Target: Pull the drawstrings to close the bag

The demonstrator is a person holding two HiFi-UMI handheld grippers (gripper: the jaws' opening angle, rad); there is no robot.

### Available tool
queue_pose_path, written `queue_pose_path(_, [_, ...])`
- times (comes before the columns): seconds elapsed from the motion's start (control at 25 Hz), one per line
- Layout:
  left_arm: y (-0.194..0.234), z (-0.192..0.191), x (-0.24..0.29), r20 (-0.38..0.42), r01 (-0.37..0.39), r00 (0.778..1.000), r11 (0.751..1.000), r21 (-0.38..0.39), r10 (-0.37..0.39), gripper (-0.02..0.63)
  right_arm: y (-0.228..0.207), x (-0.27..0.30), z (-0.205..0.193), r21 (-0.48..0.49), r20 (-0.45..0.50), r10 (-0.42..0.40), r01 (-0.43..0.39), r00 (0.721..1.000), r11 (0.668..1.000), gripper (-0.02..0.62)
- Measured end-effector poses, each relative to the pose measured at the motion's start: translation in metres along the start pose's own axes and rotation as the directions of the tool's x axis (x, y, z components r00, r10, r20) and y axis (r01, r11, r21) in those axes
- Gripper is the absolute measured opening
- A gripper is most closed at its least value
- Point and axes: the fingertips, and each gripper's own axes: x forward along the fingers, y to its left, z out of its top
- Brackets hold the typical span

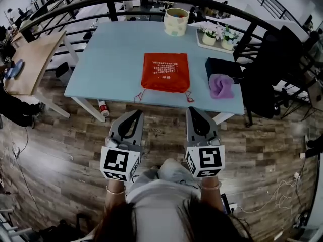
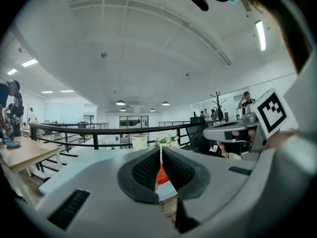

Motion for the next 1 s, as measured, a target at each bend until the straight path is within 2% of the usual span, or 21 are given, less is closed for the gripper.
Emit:
queue_pose_path(0.2, [0.006,-0.01,0.013,-0.036,0.014,0.999,1.0,-0.015,-0.015,0.026,-0.009,0.01,-0.007,-0.04,-0.007,-0.032,0.032,0.999,0.999,0.025])
queue_pose_path(0.48, [0.023,-0.015,0.057,-0.032,0.001,0.999,1.0,-0.007,-0.001,0.026,-0.043,0.045,-0.021,-0.066,-0.036,-0.057,0.055,0.998,0.996,0.025])
queue_pose_path(0.8, [0.042,-0.027,0.116,-0.087,0.004,0.996,1.0,-0.019,-0.005,0.026,-0.072,0.097,-0.038,-0.058,-0.087,-0.016,0.011,0.996,0.998,0.026])
queue_pose_path(1.0, [0.054,-0.036,0.151,-0.11,-0.003,0.994,1.0,-0.025,0.0,0.026,-0.086,0.126,-0.054,-0.093,-0.131,0.001,-0.014,0.991,0.996,0.026])
